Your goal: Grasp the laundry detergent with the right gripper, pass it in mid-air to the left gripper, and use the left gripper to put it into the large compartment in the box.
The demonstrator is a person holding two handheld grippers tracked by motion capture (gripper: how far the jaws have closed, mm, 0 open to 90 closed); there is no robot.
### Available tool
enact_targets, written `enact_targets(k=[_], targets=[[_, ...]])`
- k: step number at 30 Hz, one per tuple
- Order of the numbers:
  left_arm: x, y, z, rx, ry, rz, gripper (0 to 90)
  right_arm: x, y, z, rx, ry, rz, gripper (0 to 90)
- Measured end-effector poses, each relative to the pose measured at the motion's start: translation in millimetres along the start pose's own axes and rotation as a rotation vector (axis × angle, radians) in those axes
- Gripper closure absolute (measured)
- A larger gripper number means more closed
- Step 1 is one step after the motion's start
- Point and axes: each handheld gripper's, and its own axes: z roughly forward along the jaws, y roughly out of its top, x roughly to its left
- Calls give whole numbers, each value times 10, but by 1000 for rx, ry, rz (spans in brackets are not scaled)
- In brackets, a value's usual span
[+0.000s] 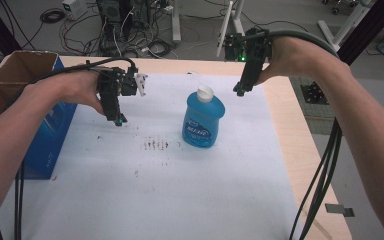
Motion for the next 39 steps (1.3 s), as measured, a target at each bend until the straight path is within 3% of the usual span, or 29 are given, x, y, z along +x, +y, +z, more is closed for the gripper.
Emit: enact_targets(k=[3,8,10,16,21,26,33,39], targets=[[-1,-14,-20,-3,1,-2,170,111,-67,-38,-34,43,22,131],[-5,-16,-36,-16,6,-9,170,320,-100,-34,-31,44,26,131],[-6,-16,-43,-9,7,-3,170,442,-113,-7,-62,61,30,131],[-10,-18,-55,-12,10,-1,170,607,-118,121,-119,85,59,131],[-17,-14,-75,-16,16,1,170,679,-112,211,-167,108,63,131],[-20,-31,-85,-22,22,-2,170,689,-119,266,-267,153,121,131],[-26,-33,-110,-23,25,-6,170,741,-123,370,-371,169,181,131],[-32,-14,-123,-29,26,0,170,792,-104,496,-414,165,211,131]])
